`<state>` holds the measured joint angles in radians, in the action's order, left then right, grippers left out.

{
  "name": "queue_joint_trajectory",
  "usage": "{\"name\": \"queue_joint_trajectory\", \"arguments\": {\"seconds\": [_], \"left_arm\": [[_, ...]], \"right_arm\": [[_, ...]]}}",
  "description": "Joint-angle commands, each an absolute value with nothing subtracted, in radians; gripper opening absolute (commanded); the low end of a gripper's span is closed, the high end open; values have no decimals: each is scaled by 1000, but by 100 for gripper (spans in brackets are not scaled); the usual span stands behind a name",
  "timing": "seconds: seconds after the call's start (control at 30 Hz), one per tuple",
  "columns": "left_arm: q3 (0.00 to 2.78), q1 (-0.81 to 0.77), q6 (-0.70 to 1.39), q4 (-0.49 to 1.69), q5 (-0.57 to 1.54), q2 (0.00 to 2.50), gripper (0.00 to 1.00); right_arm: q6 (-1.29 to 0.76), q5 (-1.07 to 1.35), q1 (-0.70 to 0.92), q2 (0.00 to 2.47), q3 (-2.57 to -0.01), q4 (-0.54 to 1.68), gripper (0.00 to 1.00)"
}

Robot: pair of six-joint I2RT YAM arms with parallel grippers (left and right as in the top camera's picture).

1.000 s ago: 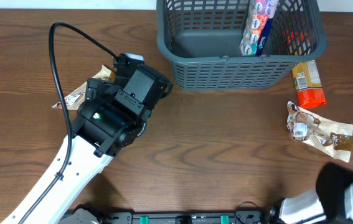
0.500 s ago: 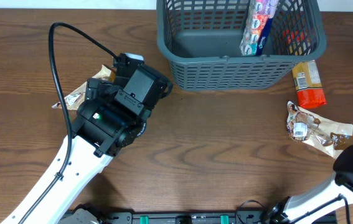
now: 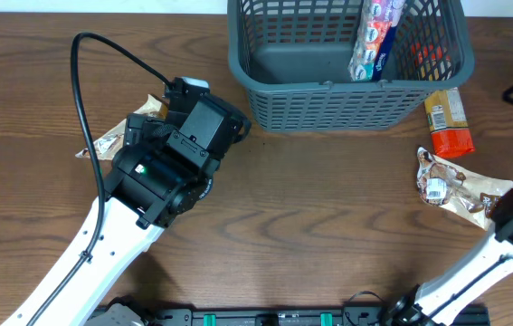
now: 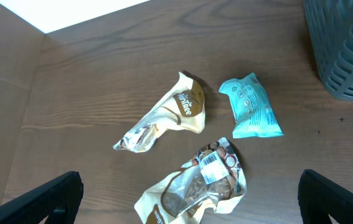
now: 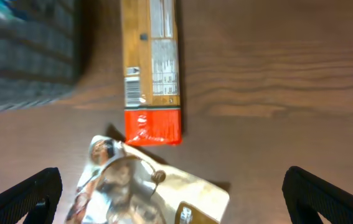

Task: Pack container
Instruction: 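Open the right gripper and withdraw it from the basket, then grasp the orange pasta package with the right gripper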

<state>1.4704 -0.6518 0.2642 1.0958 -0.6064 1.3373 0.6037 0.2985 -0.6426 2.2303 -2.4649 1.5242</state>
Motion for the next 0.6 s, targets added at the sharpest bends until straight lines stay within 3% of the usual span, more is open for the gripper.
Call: {"name": "queue_joint_trajectory", "arguments": {"seconds": [0.0, 0.37, 0.57], "left_arm": [[1483, -651, 262, 1098, -622, 1339, 99], [1483, -651, 262, 1098, -622, 1339, 99], [1483, -651, 262, 1099, -622, 1339, 98]], "right_arm": [[521, 223, -584, 2307, -2455, 1487, 99], [442, -20, -368, 2422, -2454, 1355, 99], [427, -29, -327, 2426, -2450, 1324, 99]]}}
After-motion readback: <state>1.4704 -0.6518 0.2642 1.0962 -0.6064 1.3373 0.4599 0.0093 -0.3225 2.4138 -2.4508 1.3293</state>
